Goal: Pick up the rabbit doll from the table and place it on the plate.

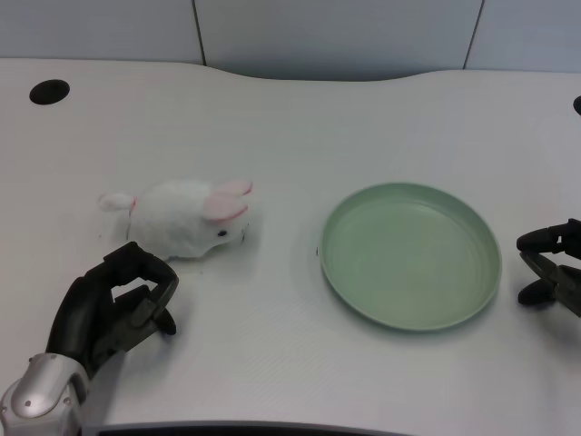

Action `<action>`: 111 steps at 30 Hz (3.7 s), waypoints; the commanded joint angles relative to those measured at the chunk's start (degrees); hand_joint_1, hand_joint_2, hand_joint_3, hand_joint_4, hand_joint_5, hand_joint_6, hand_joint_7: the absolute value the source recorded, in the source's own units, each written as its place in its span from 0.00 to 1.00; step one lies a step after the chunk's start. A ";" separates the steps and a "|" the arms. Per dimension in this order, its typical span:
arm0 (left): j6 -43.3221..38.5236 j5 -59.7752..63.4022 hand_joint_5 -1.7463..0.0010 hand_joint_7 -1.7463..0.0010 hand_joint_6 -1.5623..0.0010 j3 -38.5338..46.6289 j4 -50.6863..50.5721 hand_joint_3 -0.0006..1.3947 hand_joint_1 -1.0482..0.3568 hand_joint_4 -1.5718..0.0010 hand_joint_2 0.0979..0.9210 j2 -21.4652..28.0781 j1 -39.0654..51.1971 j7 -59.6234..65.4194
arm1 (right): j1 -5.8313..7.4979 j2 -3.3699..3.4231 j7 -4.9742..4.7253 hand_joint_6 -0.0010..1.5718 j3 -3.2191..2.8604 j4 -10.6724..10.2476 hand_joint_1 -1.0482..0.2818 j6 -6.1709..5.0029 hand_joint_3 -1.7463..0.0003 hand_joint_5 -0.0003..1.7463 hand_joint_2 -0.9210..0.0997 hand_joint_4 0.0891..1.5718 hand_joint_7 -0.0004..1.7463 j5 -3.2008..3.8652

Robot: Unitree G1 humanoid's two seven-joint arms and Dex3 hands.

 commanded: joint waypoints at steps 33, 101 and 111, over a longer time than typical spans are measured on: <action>-14.25 30.23 0.33 0.72 0.51 -11.69 -12.35 0.25 0.41 0.62 1.00 11.71 1.69 18.08 | 1.45 -0.34 -0.31 0.39 -0.44 -0.96 0.15 -0.73 0.96 0.64 0.00 0.50 0.61 0.29; 11.90 55.95 0.97 0.99 0.97 -46.67 21.79 0.00 0.10 0.93 0.90 5.51 -37.03 25.43 | 6.28 -0.21 0.66 0.33 -0.94 -7.99 0.17 1.77 0.97 0.64 0.00 0.51 0.65 1.03; 13.39 53.33 0.91 0.95 0.82 -44.90 22.27 0.00 0.20 0.81 0.83 4.24 -37.09 24.14 | 6.49 -0.01 0.95 0.36 -1.02 -8.27 0.17 1.37 0.97 0.64 0.00 0.51 0.64 1.25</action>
